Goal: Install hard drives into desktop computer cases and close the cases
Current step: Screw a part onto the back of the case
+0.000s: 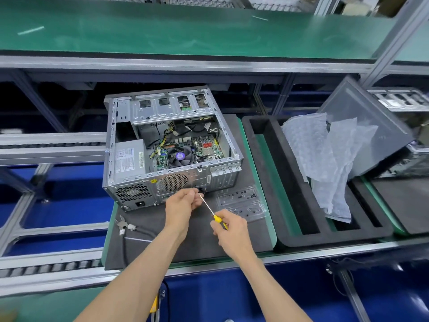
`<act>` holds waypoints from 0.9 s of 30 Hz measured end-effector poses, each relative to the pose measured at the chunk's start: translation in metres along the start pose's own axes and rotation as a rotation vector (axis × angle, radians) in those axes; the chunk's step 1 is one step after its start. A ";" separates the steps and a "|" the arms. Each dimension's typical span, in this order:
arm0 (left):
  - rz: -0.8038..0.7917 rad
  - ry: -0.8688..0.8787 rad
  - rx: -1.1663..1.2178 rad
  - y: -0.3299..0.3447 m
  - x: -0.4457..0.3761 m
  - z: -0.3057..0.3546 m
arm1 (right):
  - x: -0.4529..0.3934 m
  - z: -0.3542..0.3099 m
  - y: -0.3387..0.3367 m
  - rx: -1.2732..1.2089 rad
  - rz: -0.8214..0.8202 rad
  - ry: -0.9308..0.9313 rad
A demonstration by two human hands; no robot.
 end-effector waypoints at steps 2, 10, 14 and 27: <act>-0.025 -0.122 0.208 0.008 0.002 -0.001 | 0.000 -0.002 0.000 -0.011 -0.005 -0.011; -0.064 -0.284 0.246 0.012 0.007 -0.003 | 0.000 -0.006 -0.001 0.006 0.006 -0.027; -0.079 -0.267 0.155 0.009 0.007 0.002 | 0.005 -0.011 -0.004 0.077 0.074 -0.104; -0.191 -0.106 0.038 0.025 0.014 0.062 | 0.026 -0.043 -0.018 -0.087 0.209 -0.162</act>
Point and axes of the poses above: each hand's wrist, its own x-axis away from the middle knuckle, its own y-axis out of the palm, z = x × y, the point moved 8 cm from there along -x, towards the middle knuckle, and after that the axes turned 13 degrees about y, right-handed, at the moved point
